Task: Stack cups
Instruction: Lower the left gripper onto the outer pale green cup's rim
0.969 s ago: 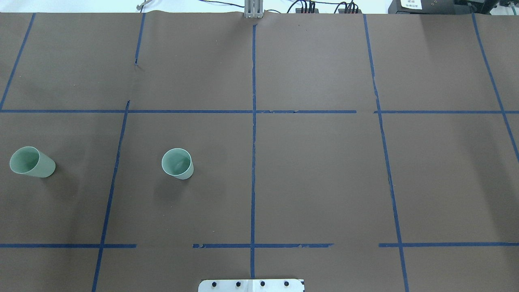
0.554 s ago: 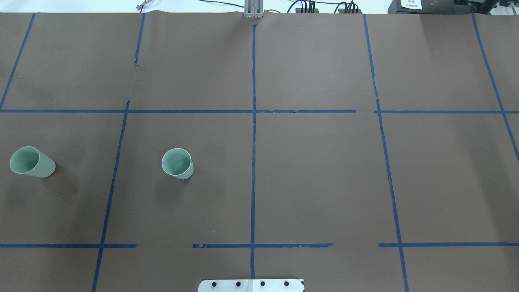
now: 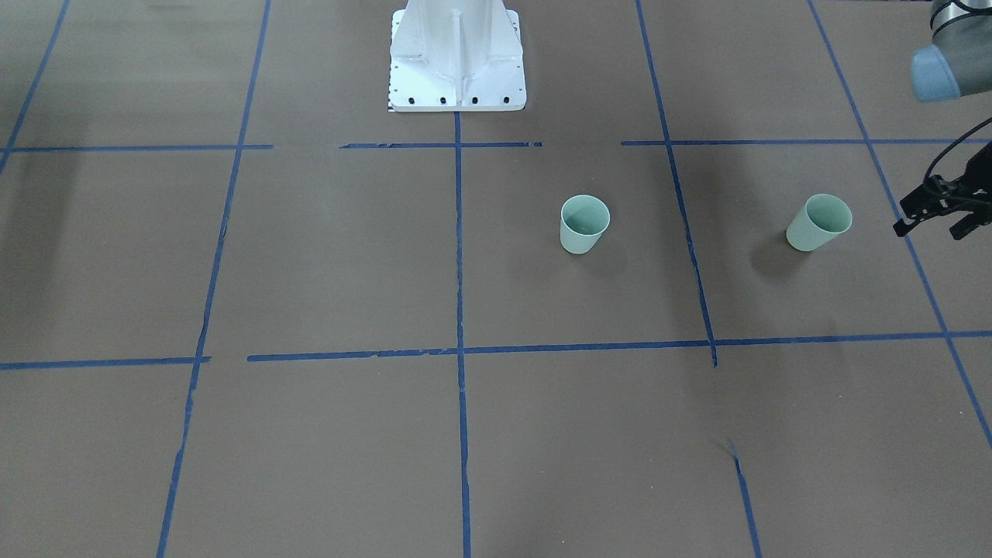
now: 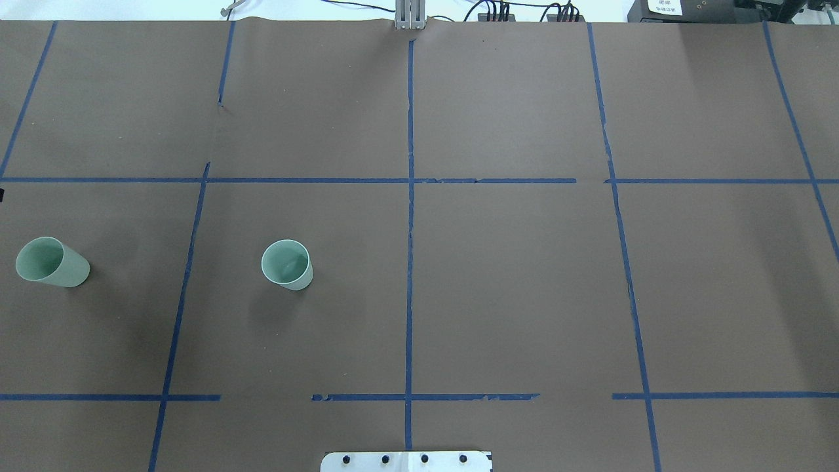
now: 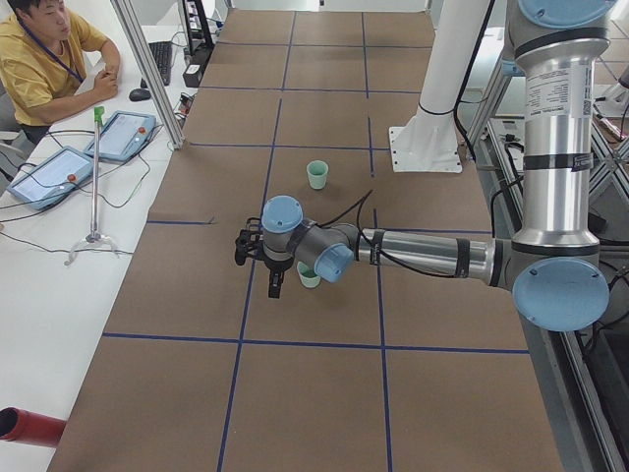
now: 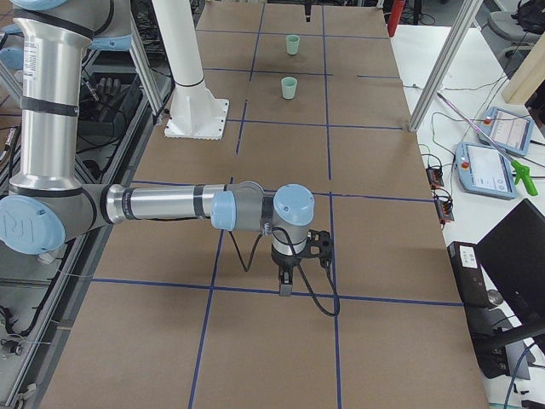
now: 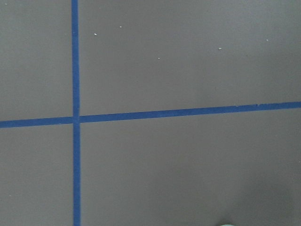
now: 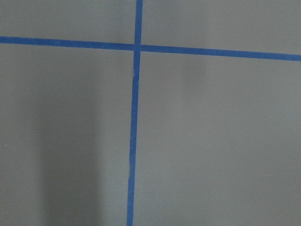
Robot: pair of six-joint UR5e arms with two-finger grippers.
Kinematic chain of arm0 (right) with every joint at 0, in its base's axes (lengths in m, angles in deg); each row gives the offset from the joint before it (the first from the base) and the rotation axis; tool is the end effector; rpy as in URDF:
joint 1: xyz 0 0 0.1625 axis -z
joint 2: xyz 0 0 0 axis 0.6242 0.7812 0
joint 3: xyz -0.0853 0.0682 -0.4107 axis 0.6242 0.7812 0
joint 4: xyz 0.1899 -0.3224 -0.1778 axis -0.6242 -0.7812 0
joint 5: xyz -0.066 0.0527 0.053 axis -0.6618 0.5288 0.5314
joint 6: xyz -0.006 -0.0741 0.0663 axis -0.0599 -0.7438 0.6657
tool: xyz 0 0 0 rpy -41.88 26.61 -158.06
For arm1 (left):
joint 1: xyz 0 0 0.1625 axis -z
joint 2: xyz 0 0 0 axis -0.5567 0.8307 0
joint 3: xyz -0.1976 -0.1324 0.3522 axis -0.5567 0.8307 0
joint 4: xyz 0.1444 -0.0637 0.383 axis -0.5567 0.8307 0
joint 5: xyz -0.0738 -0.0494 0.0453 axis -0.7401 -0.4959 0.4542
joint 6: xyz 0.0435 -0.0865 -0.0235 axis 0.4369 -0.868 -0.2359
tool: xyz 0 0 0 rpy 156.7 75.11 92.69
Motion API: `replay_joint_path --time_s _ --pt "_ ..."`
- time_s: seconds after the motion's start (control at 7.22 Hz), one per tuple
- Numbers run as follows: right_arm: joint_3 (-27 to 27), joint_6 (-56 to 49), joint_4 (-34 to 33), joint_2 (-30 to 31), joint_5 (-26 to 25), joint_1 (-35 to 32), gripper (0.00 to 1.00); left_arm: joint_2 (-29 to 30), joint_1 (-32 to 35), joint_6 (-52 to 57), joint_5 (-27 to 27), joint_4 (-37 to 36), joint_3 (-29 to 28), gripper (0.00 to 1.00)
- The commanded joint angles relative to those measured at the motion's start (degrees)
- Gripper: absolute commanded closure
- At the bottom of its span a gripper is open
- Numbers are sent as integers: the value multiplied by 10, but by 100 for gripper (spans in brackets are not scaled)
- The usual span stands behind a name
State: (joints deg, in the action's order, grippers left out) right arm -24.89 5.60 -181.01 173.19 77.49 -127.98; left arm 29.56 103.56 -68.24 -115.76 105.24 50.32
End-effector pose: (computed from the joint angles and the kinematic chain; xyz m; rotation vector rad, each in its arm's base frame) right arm 0.0654 -0.4297 0.6304 -0.0148 -0.6859 -0.0378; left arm 0.1038 -0.4766 0.5808 0.1558 0.8651 -0.0289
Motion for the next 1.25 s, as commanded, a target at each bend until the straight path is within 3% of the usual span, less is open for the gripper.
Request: replay_joint_path --time_s 0.0,0.42,0.83,0.97,1.11 --pt "0 0 0 0 0 1 0 -21 -56 -59 27 44 0 0" --pt "0 0 0 0 0 0 0 -69 -79 -60 29 107 -1 0" --pt "0 0 0 0 0 1 0 -67 -100 -105 24 110 0 11" --pt "0 0 0 0 0 1 0 -67 -101 -105 22 109 1 47" --pt "0 0 0 0 0 1 0 -67 -101 -105 21 103 -1 99"
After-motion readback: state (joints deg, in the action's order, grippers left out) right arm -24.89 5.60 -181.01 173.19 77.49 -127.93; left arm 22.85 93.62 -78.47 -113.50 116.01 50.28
